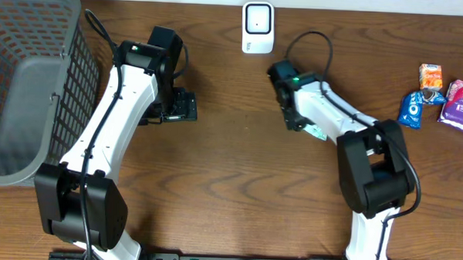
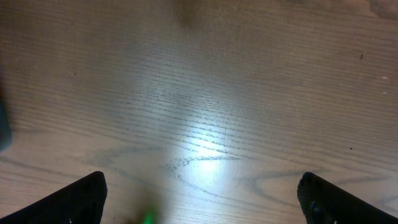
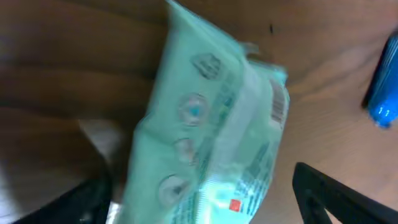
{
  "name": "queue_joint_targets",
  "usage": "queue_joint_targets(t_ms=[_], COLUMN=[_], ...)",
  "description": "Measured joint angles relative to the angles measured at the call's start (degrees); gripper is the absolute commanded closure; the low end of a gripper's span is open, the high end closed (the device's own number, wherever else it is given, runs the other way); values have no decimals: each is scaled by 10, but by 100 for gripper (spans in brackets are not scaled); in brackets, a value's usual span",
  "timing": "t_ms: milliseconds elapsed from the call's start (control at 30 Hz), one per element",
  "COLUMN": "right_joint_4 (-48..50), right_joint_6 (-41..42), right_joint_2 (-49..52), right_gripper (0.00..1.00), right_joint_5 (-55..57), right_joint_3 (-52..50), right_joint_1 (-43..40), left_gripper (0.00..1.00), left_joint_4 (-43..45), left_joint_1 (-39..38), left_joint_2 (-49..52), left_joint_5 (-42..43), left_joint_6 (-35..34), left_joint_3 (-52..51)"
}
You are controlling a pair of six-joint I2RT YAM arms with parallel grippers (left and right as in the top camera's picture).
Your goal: Scan the item barcode
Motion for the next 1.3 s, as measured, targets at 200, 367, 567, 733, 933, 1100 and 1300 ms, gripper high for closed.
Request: queue_joint_targets(t_ms=[200, 367, 567, 733, 933, 1100, 1300], right_joint_4=[14, 11, -52, -73, -36, 206, 279], right_joint_6=[6, 5, -9, -71, -130, -41, 22], right_joint_2=[-5, -11, -10, -10, -10, -10, -8], right_gripper=[99, 99, 99, 99, 99, 95, 48], right_joint_5=[-4, -16, -178, -463, -745, -887, -919], right_joint_3=[-26, -23, 50, 143, 129, -55, -131], right_joint_1=[-14, -17, -33, -72, -136, -161, -227], left_gripper=[2, 2, 2, 2, 2, 2, 2], left_joint_4=[0, 0, 0, 0, 0, 0, 0], left_joint_1=[0, 0, 0, 0, 0, 0, 0], left_joint_2=[0, 0, 0, 0, 0, 0, 0], left_joint_5=[0, 0, 0, 0, 0, 0, 0], left_joint_6=[0, 0, 0, 0, 0, 0, 0], left_joint_3=[0, 0, 0, 0, 0, 0, 0])
